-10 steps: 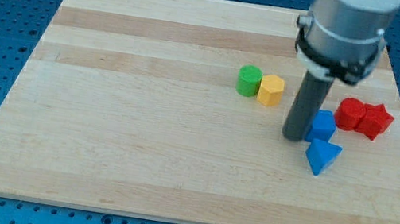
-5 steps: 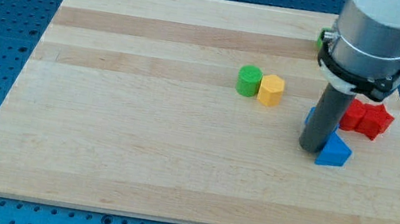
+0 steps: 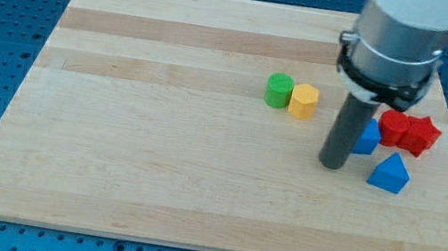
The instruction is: Push the blue triangle into the red circle
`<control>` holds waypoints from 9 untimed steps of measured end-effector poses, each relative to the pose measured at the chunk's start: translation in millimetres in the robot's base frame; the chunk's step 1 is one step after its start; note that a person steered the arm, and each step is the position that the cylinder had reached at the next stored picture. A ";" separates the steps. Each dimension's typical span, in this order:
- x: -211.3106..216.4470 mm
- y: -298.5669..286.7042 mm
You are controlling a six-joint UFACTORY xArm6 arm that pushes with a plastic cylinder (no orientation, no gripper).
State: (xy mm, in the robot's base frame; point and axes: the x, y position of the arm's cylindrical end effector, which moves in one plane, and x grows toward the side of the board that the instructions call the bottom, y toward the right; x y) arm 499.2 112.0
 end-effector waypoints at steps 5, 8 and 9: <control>91.6 95.5; 38.7 71.0; 2.5 77.1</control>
